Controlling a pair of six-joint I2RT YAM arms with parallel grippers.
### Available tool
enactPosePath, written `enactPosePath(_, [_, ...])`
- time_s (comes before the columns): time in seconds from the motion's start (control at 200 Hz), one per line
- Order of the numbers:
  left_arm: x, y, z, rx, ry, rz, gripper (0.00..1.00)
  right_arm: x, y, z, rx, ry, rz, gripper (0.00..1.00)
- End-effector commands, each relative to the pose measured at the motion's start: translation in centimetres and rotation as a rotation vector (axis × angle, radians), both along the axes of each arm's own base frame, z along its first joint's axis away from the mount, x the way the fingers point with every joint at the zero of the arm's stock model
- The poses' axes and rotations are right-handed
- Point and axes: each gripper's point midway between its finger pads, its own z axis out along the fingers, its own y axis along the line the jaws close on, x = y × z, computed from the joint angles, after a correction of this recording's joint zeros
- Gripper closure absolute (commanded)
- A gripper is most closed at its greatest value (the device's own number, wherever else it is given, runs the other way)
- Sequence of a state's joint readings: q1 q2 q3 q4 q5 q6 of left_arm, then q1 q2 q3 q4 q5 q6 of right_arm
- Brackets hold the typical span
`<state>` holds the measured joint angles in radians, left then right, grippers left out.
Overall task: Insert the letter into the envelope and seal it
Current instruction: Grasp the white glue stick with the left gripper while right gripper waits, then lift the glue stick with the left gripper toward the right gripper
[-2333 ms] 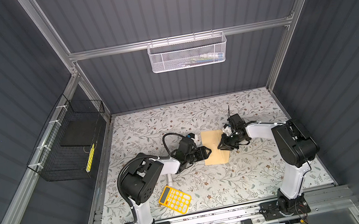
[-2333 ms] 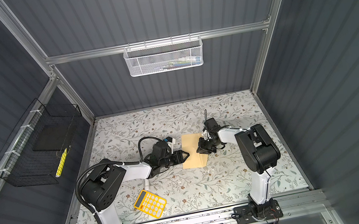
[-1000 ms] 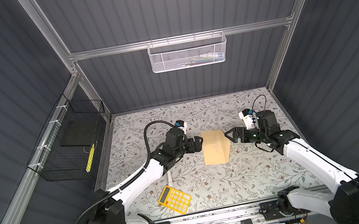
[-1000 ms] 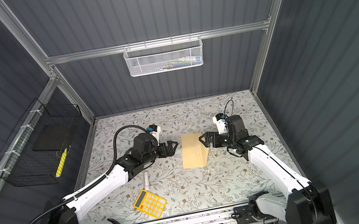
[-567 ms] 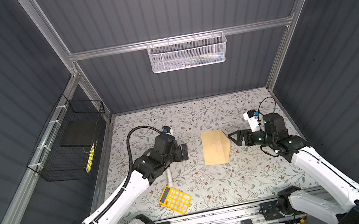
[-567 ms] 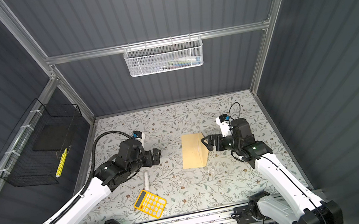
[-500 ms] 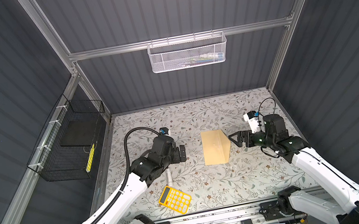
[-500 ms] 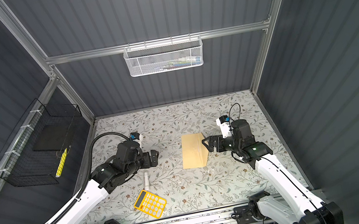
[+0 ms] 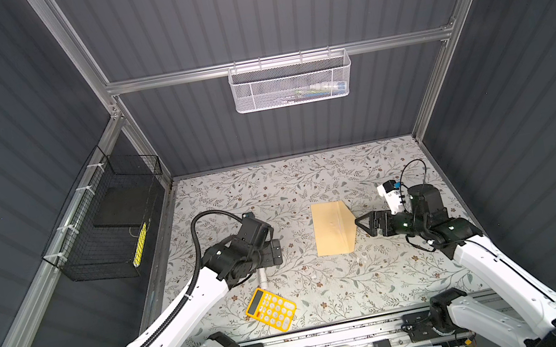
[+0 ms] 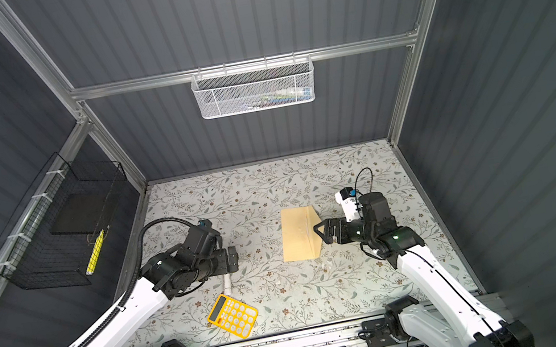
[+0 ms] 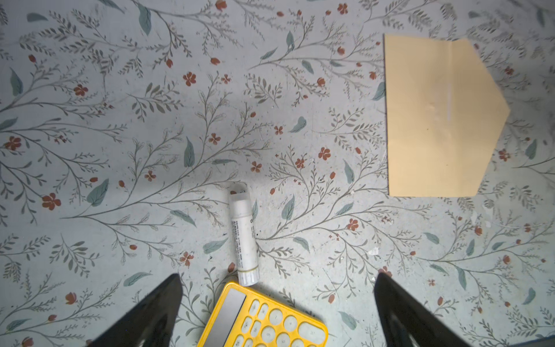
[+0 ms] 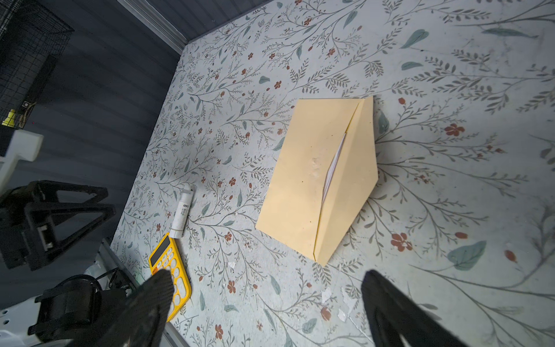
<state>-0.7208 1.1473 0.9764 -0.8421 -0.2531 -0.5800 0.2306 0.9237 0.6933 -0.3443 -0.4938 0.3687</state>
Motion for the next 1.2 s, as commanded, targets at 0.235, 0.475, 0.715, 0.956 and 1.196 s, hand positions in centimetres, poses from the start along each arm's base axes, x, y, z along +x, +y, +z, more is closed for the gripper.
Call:
enactPosePath(0.235, [-2.3, 0.7, -7.2, 0.083, 0.221, 0.037, 0.08, -0.7, 0.8, -0.4, 0.062, 0.037, 0.028, 0.01])
enactPosePath(0.475, [-2.3, 1.3, -9.9, 0.125, 0.296, 0.043, 0.23, -0.8, 1.5, -0.4, 0.107, 0.048, 0.052, 0.01])
enactPosePath(0.715, [-1.7, 2.1, -11.4, 0.157, 0.326, 0.061, 0.30, -1.0, 2.2, -0.7, 0.115, 0.057, 0.072, 0.01])
enactPosePath(0.956, [-1.2, 2.1, -12.7, 0.178, 0.355, 0.053, 0.41, -1.0, 2.9, -1.2, 0.117, 0.072, 0.091, 0.01])
enactPosePath(1.196, [-0.8, 2.6, -13.3, 0.208, 0.351, 0.059, 0.46, -1.0, 3.3, -1.4, 0.125, 0.077, 0.102, 0.01])
